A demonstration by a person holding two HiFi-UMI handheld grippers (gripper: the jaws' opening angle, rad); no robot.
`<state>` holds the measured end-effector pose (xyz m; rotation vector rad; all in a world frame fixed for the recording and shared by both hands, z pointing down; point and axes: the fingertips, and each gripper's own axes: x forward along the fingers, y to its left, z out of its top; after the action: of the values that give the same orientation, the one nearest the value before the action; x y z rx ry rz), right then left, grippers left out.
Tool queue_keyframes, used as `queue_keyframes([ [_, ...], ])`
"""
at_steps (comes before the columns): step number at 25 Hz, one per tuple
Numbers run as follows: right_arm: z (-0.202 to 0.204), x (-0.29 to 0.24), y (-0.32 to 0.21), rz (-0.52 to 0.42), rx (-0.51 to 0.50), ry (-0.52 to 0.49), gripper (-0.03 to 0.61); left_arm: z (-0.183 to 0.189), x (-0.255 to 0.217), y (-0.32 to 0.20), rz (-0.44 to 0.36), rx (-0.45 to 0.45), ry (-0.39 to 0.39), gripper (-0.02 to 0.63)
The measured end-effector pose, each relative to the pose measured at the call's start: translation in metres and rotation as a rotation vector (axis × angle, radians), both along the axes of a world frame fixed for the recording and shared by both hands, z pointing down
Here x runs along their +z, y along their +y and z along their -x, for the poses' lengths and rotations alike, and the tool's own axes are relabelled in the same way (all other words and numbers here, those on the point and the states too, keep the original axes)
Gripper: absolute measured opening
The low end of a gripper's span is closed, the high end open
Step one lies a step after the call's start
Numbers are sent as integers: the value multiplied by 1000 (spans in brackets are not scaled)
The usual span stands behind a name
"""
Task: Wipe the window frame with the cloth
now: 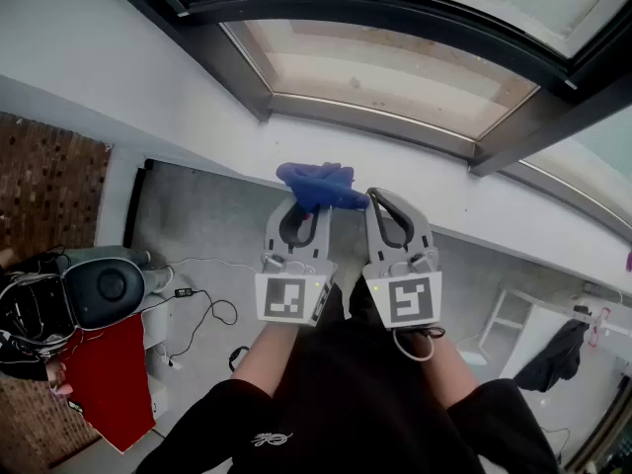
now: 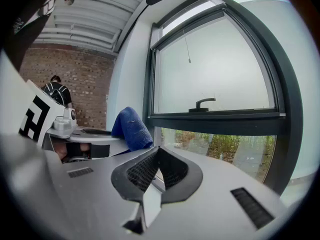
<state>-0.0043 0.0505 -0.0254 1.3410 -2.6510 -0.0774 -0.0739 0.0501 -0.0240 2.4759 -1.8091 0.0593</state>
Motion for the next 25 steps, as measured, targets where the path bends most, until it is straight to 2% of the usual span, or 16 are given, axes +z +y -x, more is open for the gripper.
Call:
queue_keyframes([
  [6, -1, 1, -2, 7, 14, -38, 6, 0, 2, -1, 6, -4, 5, 62],
  [10, -2, 1, -3, 8, 13, -46, 6, 1, 7, 0, 17, 7, -34, 61],
  [15, -1, 5, -4, 31, 7, -59, 6, 4, 7, -3, 30, -17, -13, 61],
  [17, 5, 11, -3, 45, -4, -50, 6, 11, 9, -1, 45, -37, 5, 61],
  [21, 26, 27, -5, 86, -28, -25, 6, 34, 29, -1, 101, -49, -26, 61],
  [25, 56, 51, -18, 151, -38, 6, 6, 62, 44, -18, 121, -48, -36, 61],
])
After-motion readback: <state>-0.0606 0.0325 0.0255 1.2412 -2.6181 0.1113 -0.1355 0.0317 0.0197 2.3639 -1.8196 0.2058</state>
